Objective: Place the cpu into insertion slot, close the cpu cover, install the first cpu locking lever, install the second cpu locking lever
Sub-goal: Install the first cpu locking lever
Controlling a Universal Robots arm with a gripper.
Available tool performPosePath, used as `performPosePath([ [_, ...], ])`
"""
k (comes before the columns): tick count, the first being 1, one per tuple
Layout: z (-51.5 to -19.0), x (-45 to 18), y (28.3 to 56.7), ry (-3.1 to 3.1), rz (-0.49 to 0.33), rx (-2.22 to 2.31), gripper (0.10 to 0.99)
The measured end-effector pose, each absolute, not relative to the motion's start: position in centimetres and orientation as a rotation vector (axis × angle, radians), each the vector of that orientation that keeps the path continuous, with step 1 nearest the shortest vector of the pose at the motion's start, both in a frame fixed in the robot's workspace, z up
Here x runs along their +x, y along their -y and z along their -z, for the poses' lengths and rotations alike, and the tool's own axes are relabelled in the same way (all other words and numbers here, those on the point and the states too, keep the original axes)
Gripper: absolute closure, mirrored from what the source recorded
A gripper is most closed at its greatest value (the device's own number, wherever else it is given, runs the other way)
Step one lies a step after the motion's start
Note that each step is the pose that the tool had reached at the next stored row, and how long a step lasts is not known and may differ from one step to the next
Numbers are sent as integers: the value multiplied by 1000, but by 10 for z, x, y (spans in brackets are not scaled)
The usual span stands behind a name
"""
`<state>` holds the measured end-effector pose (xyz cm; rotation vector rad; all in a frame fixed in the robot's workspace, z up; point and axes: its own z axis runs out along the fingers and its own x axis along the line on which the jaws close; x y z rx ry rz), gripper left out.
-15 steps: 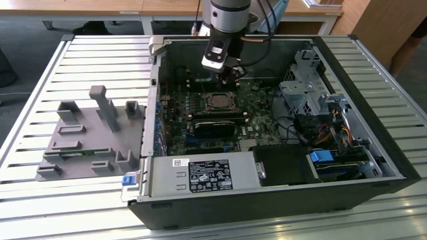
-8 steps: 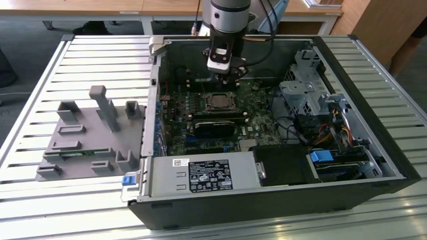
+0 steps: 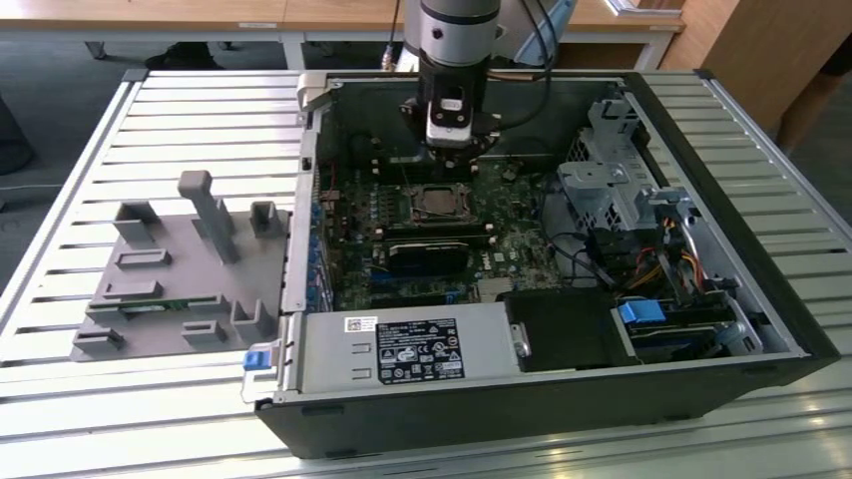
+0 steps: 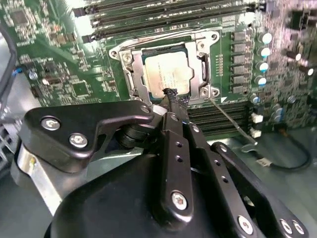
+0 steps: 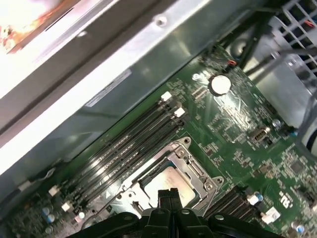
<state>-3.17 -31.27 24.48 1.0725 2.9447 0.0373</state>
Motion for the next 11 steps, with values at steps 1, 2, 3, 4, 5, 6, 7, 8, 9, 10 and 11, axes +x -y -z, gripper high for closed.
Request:
performPosePath([
  [1,-245,-32,313,-2955,-37,1044,980],
  [2,-245,-32,313,-2965,-38,1017,980],
  [3,-245,-32,313,-2974,-38,991,980],
  [4,-245,-32,313,-2983,-38,964,980],
  [5,-244,-32,313,-2992,-38,937,980],
  [6,-244,-32,313,-3000,-38,910,980],
  [7,-244,-32,313,-3009,-38,881,980],
  [8,-244,-32,313,-3017,-38,854,980],
  [9,-244,-32,313,-3025,-38,827,980],
  [10,-244,-32,313,-3032,-38,799,980],
  [11,-244,-32,313,-3040,-38,772,980],
])
